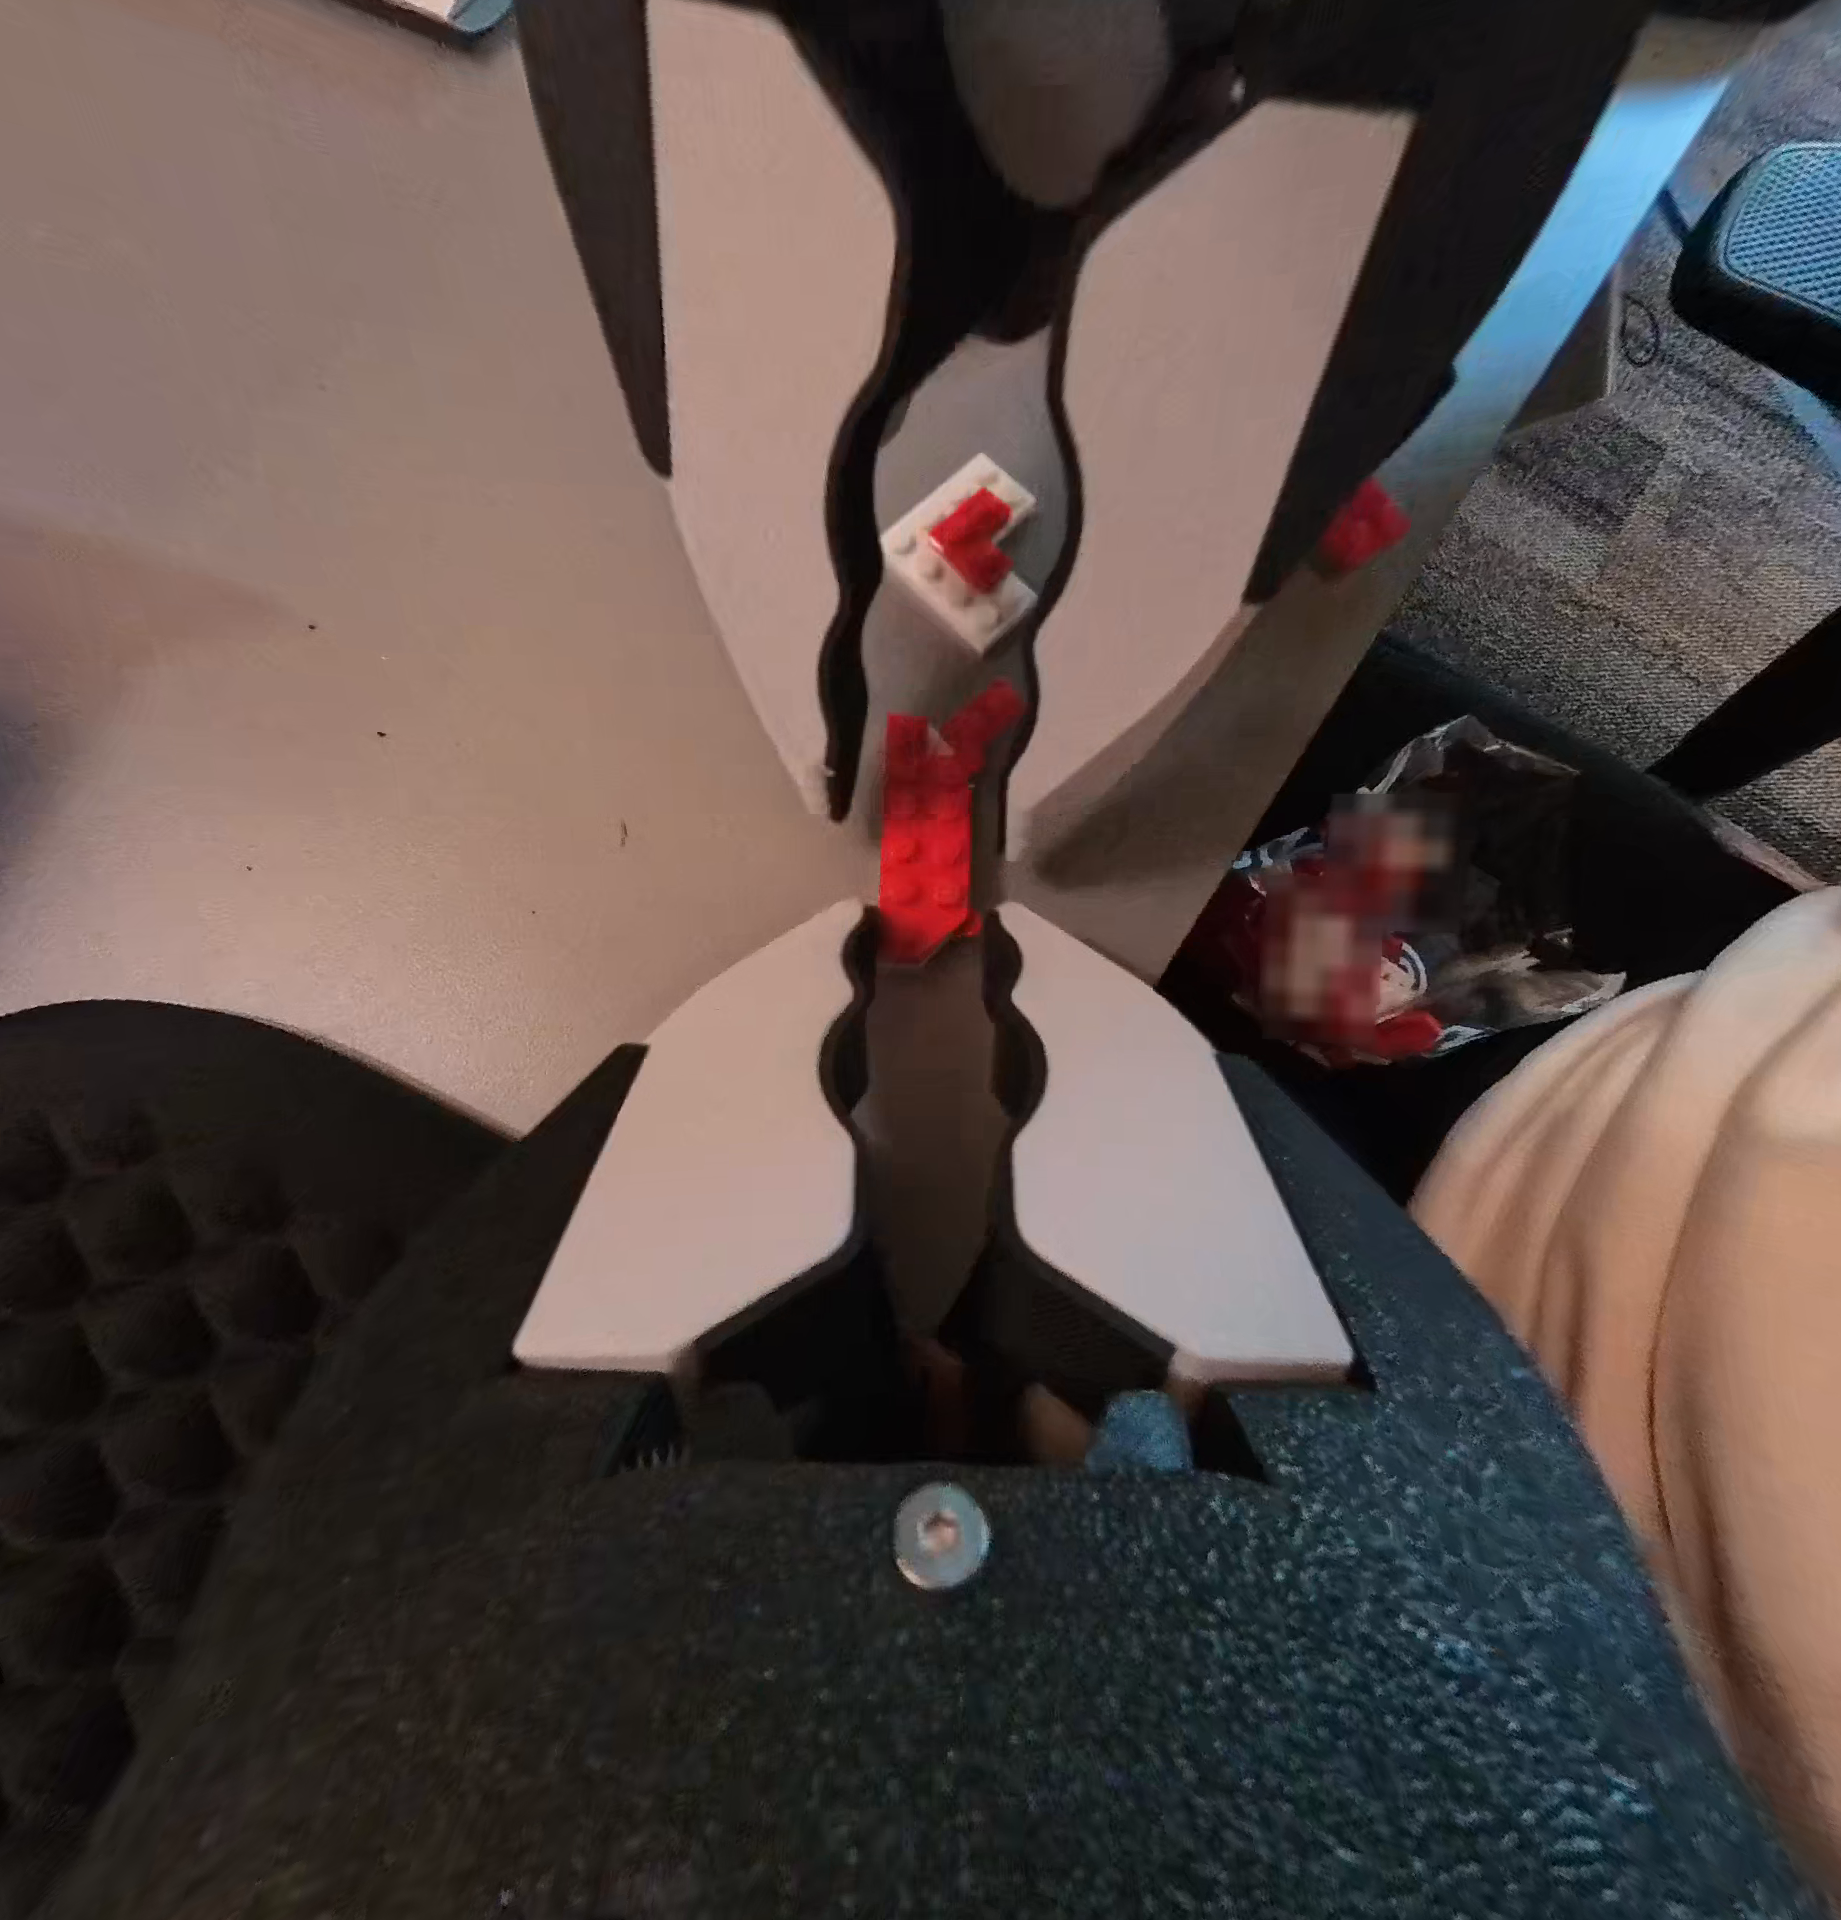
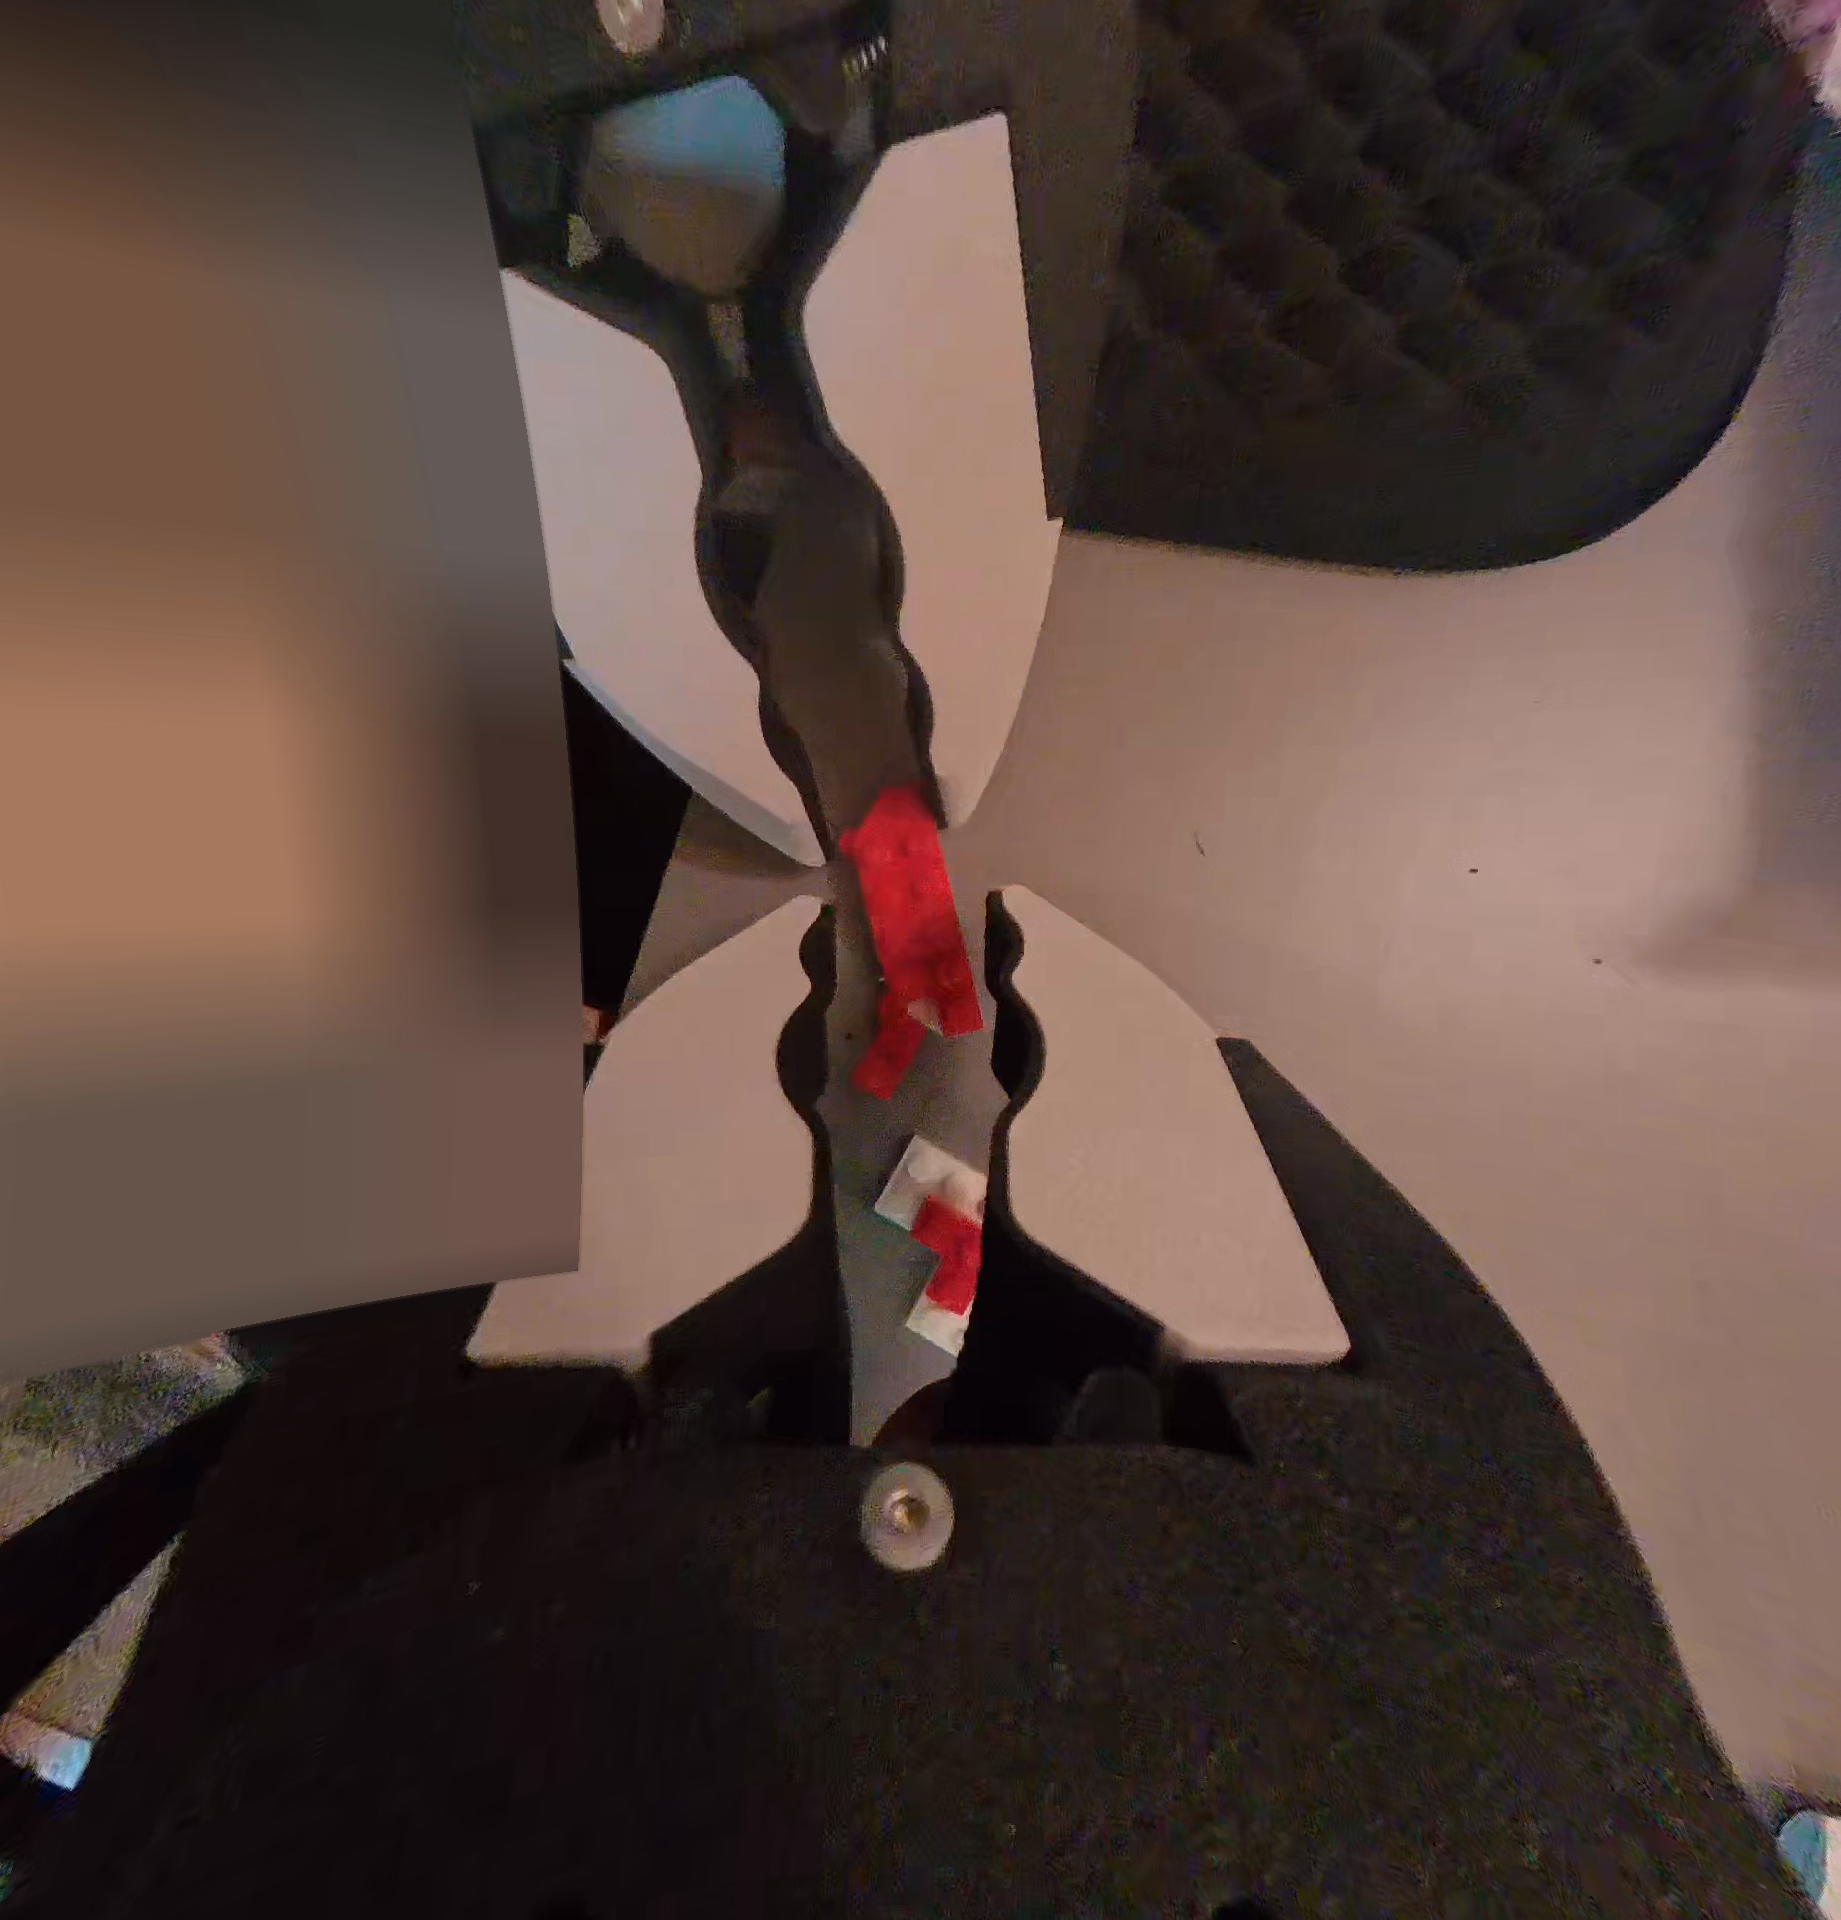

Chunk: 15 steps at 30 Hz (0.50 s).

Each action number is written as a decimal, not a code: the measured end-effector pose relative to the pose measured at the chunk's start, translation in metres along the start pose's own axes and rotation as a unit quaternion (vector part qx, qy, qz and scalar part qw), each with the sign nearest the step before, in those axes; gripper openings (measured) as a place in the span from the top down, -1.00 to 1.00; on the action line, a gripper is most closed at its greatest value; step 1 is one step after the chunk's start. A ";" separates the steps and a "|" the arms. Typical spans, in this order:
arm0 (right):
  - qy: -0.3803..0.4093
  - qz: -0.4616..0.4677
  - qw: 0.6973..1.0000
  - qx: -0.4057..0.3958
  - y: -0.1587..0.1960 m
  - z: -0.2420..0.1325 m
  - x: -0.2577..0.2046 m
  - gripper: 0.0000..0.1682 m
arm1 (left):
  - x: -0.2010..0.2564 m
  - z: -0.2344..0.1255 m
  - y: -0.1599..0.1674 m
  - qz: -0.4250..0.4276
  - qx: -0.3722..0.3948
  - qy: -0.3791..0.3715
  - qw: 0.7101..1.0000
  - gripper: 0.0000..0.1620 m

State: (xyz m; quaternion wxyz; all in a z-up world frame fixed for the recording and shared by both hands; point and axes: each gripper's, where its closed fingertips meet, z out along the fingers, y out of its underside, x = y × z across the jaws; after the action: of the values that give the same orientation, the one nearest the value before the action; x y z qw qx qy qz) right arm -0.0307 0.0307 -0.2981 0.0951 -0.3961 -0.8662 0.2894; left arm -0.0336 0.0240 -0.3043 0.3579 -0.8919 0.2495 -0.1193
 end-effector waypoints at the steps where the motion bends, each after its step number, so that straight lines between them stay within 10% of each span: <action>1: -0.004 -0.008 1.000 -0.011 0.001 0.004 0.001 0.68 | 0.000 0.000 0.000 -0.001 0.001 0.002 1.000 0.76; 15: 0.131 -0.182 0.974 0.029 -0.001 0.005 -0.004 0.81 | 0.002 0.002 0.001 -0.004 -0.005 0.020 1.000 0.77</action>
State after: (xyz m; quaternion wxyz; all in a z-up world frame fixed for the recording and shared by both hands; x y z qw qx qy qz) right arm -0.0312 0.0252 -0.3012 0.2705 -0.2634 -0.8950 0.2377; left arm -0.0314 0.0234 -0.3066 0.3478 -0.8920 0.2539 -0.1377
